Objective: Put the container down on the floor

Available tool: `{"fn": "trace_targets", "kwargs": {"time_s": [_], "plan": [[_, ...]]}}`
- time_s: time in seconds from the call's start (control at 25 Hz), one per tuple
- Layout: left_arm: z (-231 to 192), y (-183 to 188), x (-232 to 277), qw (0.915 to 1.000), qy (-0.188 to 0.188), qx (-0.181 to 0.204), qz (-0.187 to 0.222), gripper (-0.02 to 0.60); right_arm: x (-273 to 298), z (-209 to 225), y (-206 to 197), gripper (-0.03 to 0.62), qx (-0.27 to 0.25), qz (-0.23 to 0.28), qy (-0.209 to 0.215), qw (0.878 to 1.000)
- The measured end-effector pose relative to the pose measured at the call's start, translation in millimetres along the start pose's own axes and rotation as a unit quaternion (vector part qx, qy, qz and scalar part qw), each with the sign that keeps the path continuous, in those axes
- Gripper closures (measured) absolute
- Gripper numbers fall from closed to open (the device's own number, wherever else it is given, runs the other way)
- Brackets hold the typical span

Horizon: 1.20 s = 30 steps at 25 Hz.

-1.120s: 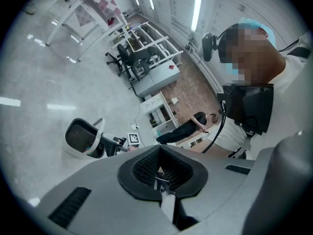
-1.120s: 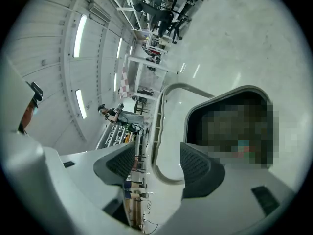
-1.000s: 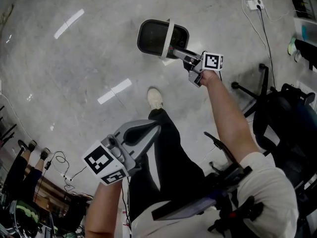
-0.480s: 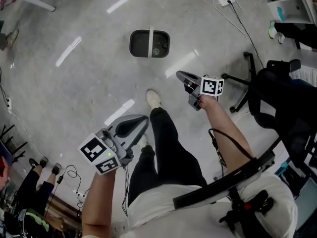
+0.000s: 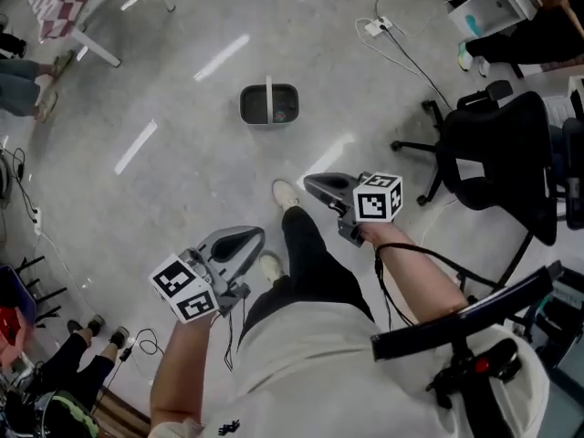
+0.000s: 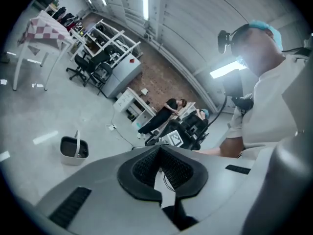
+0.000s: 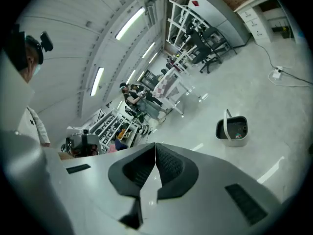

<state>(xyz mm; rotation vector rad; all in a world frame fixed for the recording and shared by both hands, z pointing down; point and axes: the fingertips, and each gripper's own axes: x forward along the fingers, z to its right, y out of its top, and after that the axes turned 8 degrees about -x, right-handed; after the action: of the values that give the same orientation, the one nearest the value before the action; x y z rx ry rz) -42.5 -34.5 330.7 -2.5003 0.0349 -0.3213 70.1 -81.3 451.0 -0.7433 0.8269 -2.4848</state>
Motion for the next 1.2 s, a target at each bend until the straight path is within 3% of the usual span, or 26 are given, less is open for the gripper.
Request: {"fn": "trace_targets", "kwargs": {"time_s": [0.2, 0.48, 0.84, 1.2], "plan": [[56, -17, -29, 0.9997, -0.015, 0.019, -0.002, 0.572, -22, -90, -4, 0.577, -0.059, -0.002, 0.012, 0.998], [104, -33, -52, 0.9987, -0.033, 0.035, 0.018, 0.572, -47, -171, -10, 0.577, -0.096, 0.021, 0.020, 0.995], [141, -42, -75, 0.9957, -0.054, 0.070, 0.028, 0.572, -65, -235, -11, 0.577, -0.156, 0.045, 0.013, 0.987], [145, -50, -82, 0.9955, -0.040, 0.077, 0.039, 0.572, -73, -267, -17, 0.577, -0.174, 0.057, 0.031, 0.983]]}}
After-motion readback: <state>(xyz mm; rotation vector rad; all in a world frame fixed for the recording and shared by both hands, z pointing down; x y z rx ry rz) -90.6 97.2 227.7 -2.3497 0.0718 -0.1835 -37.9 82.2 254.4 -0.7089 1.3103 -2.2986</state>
